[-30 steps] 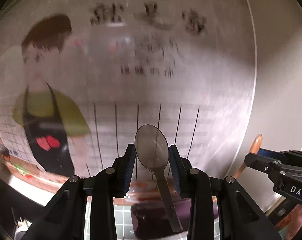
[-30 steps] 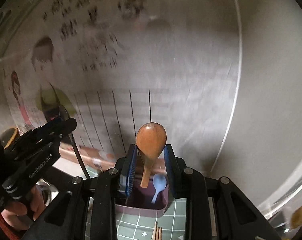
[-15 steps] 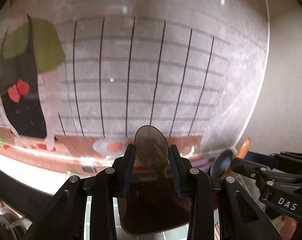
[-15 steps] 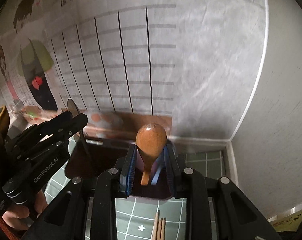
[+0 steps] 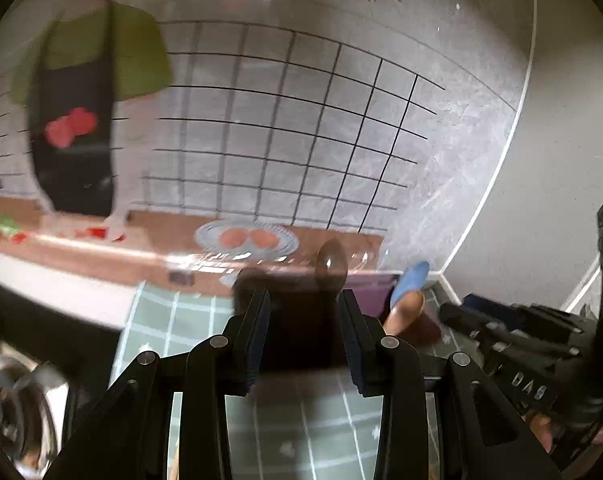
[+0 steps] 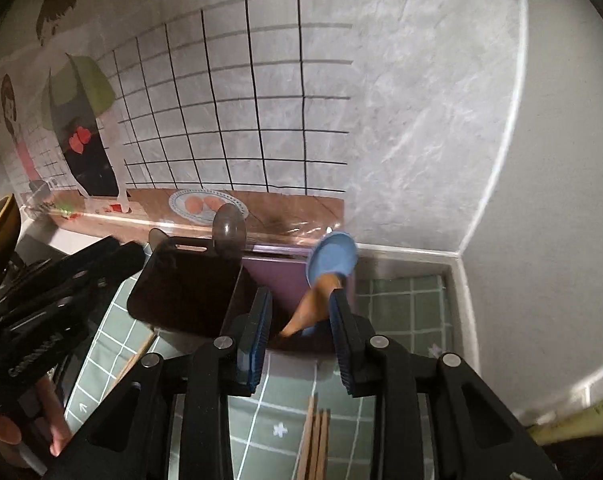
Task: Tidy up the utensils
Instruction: 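Lower both spoons into the purple caddy and open both tools, then move the left tool onto a pair of wooden chopsticks while the right tool approaches another pair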
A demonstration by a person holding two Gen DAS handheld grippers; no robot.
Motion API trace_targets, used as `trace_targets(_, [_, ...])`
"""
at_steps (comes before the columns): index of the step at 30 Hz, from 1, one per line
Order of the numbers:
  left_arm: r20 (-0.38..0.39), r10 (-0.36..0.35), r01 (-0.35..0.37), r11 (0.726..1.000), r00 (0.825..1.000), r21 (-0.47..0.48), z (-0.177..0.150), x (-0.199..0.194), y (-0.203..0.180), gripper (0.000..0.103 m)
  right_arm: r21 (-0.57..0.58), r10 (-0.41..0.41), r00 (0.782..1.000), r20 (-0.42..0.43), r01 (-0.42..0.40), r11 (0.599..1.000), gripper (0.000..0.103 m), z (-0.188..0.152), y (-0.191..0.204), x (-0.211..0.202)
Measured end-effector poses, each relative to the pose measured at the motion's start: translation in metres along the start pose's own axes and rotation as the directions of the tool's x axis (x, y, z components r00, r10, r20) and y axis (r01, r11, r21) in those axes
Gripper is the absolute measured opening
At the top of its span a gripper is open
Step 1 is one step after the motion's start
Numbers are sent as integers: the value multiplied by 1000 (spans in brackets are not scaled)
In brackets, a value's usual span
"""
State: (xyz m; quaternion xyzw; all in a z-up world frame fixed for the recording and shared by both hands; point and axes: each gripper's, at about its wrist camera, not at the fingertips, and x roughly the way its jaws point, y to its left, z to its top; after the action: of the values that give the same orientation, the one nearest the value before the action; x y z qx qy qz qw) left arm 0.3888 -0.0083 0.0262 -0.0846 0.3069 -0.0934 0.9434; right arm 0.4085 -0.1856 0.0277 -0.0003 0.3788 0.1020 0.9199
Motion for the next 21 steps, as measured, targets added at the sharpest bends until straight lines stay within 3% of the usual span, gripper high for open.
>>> trace_targets(7, [-60, 49, -49, 999, 997, 5, -47, -49, 9, 37, 8, -61, 998, 31, 61, 998, 40, -37, 9, -45])
trace_targets(14, [-141, 15, -8, 999, 990, 46, -95, -72, 8, 37, -42, -128, 992, -18, 127, 991, 40, -78, 23, -69])
trace_targets(18, [-203, -38, 45, 998, 978, 33, -117, -81, 11, 37, -51, -126, 992, -28, 124, 991, 40, -102, 30, -83])
trace_targets(21, [-213, -34, 43, 998, 977, 41, -130, -93, 14, 37, -51, -122, 992, -44, 120, 992, 41, -122, 32, -90])
